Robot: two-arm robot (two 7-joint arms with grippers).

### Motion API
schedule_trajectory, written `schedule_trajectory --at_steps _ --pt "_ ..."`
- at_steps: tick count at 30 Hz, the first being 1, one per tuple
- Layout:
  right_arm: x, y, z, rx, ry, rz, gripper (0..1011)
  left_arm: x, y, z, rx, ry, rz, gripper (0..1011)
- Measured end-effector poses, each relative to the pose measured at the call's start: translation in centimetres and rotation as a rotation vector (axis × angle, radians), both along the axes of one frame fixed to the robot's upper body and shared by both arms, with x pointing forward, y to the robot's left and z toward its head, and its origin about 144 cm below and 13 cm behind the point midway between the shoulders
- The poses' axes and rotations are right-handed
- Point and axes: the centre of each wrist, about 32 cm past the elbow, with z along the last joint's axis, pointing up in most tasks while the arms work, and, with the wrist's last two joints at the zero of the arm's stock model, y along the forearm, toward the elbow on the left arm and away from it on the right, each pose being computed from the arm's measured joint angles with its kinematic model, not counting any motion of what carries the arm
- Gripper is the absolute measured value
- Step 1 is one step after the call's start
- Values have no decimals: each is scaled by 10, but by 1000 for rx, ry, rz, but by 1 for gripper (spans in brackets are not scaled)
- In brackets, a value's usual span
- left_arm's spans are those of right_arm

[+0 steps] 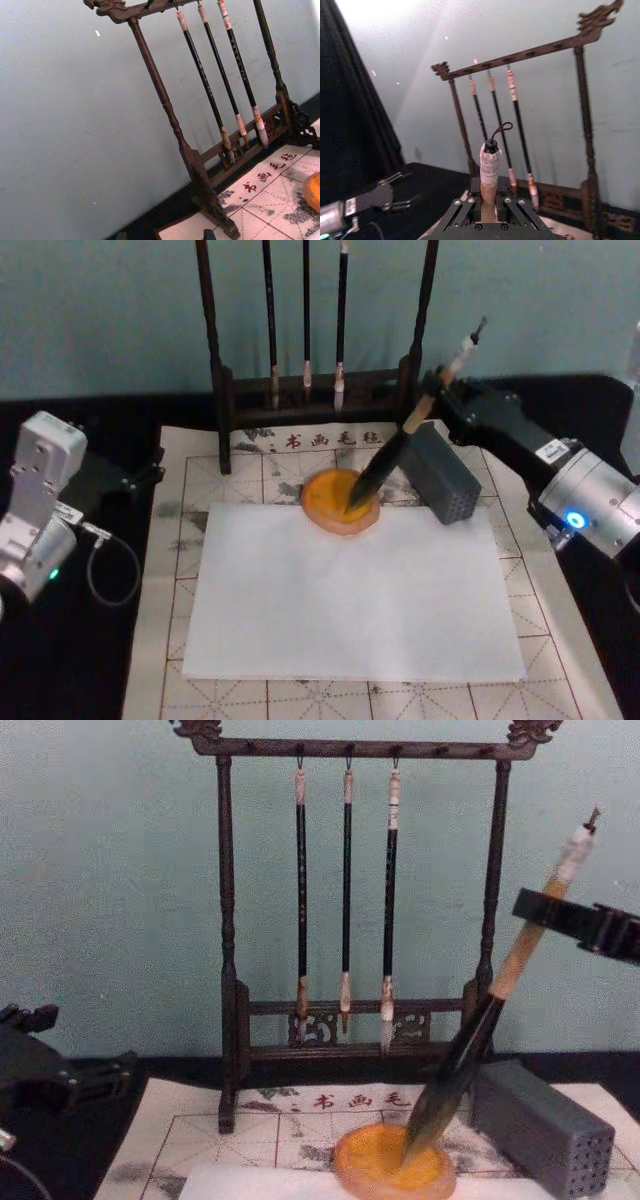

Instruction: Pick up the brush from the inkstone, write on the paper, then place the brush back to its original position.

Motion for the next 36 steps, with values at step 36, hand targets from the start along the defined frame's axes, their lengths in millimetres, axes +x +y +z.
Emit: schedule_trajectory --at_steps 36 --pt "1 24 -23 -42 60 100 182 0 0 0 0 0 0 1001"
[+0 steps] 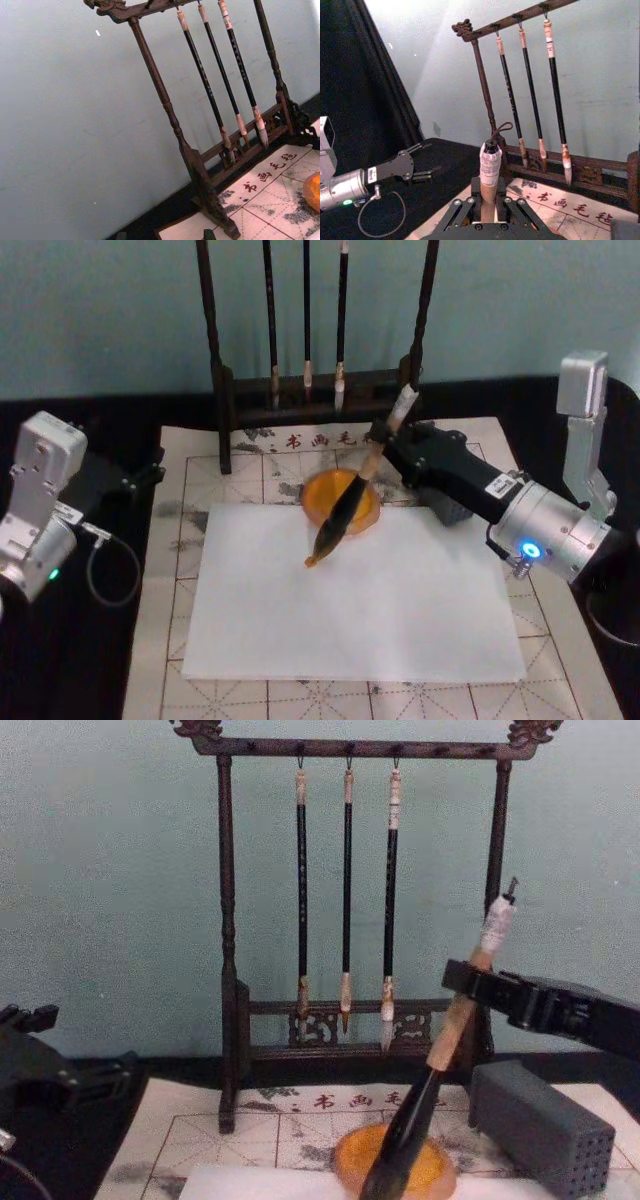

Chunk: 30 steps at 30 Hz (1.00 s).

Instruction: Pick up the brush from the inkstone, write on the paper, then place the brush back to its original position.

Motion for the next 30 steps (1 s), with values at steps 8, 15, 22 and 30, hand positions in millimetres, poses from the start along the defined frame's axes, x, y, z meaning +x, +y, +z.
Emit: schedule_trajectory --at_steps 8,15,22,30 --pt "-5 -6 1 -11 -13 -15 182 0 0 0 0 0 0 1001" --pt "-11 -13 4 -28 -26 -34 182 0 0 0 0 0 0 1001" --pt "-15 -20 5 -46 -34 -50 182 0 0 0 0 0 0 1001" --pt "-18 -25 8 -51 -46 -64 182 0 0 0 0 0 0 1001"
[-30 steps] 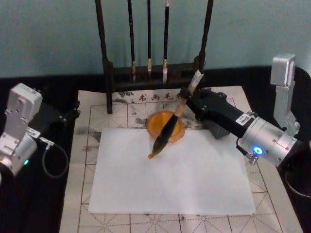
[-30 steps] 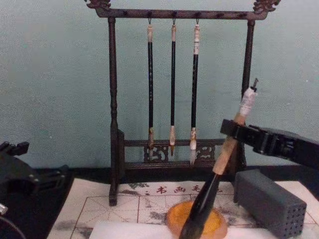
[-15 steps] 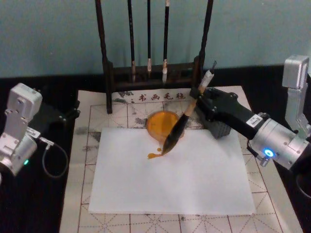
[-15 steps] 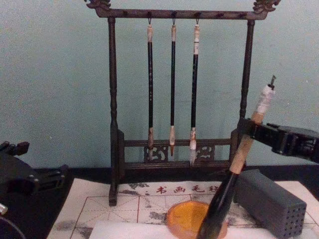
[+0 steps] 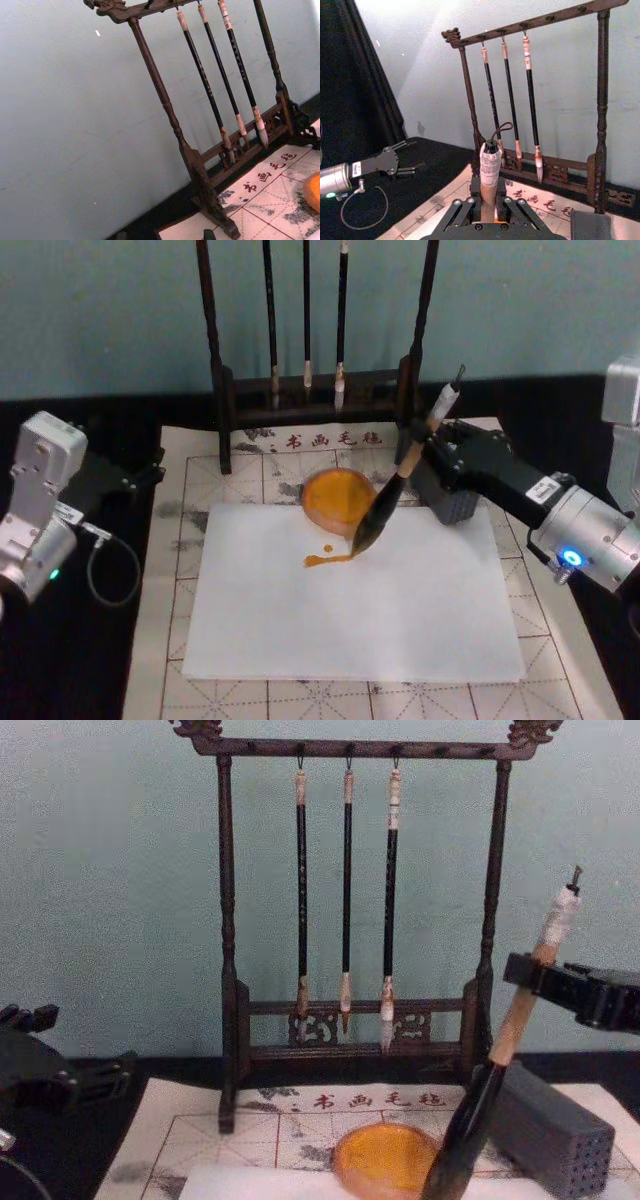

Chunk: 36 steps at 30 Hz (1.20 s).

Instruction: Pick up the brush from the inkstone, write on the paper, then place the brush back to its original position.

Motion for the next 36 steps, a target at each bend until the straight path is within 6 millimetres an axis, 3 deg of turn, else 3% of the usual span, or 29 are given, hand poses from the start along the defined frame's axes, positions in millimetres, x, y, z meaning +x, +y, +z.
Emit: schedule_trajectory --at_steps 14,24,36 --pt "6 -1 13 51 -34 -6 182 0 0 0 0 0 0 1001" --pt "29 -3 22 182 -13 -76 182 0 0 0 0 0 0 1001" --pt "60 -6 14 347 152 -216 182 0 0 0 0 0 0 1001"
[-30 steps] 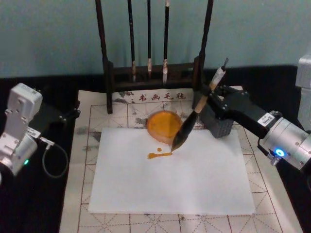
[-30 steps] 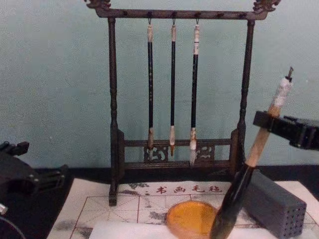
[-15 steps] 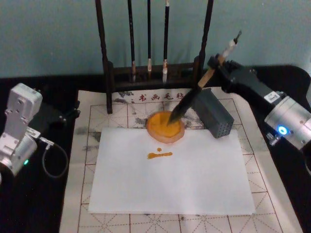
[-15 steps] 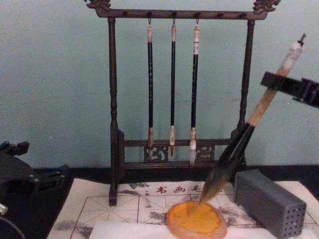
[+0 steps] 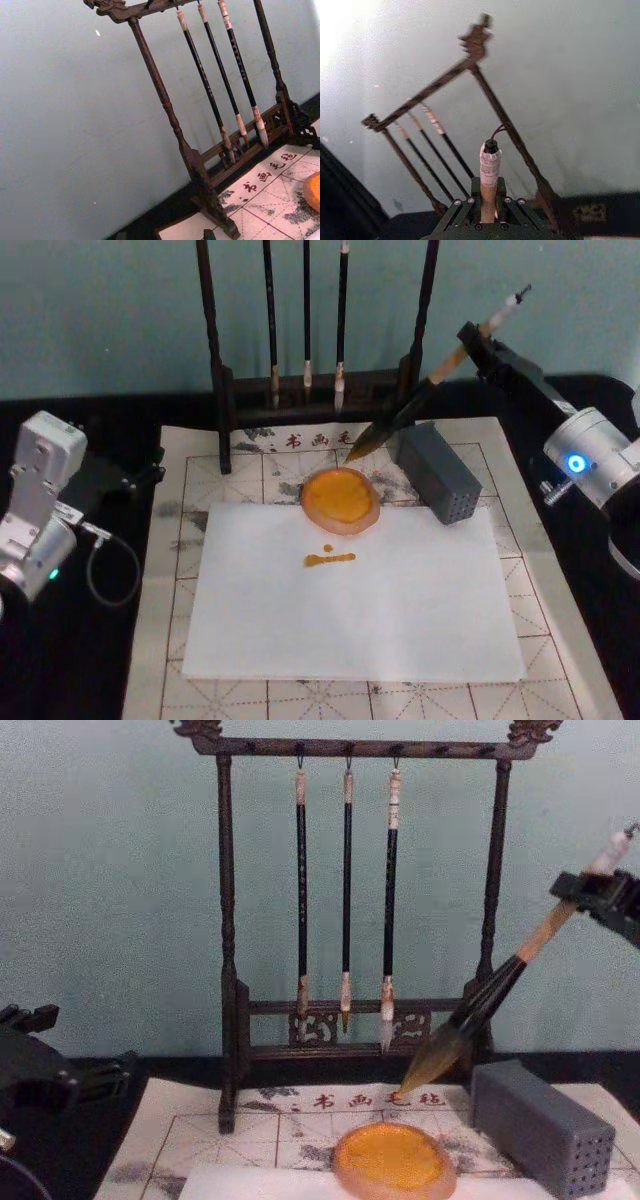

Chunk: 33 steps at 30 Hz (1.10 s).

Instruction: Pick up the brush from the inkstone, write on the paper, then place the brush back to its original position.

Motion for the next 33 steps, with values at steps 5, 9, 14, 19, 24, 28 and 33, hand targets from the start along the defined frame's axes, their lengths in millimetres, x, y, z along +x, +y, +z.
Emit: schedule_trajectory --at_steps 5,9,14,19,24,28,33 --pt "6 -1 -7 50 90 -14 182 0 0 0 0 0 0 1001" --pt "8 0 -13 75 148 -15 182 0 0 0 0 0 0 1001" --pt "8 4 -20 106 207 -20 182 0 0 0 0 0 0 1001" --pt "9 6 -24 129 239 -29 182 0 0 0 0 0 0 1001" --pt "10 8 -27 155 265 -37 182 0 0 0 0 0 0 1001" --pt "10 9 -29 176 290 -43 182 0 0 0 0 0 0 1001" --pt "10 10 -31 186 308 -43 182 0 0 0 0 0 0 1001"
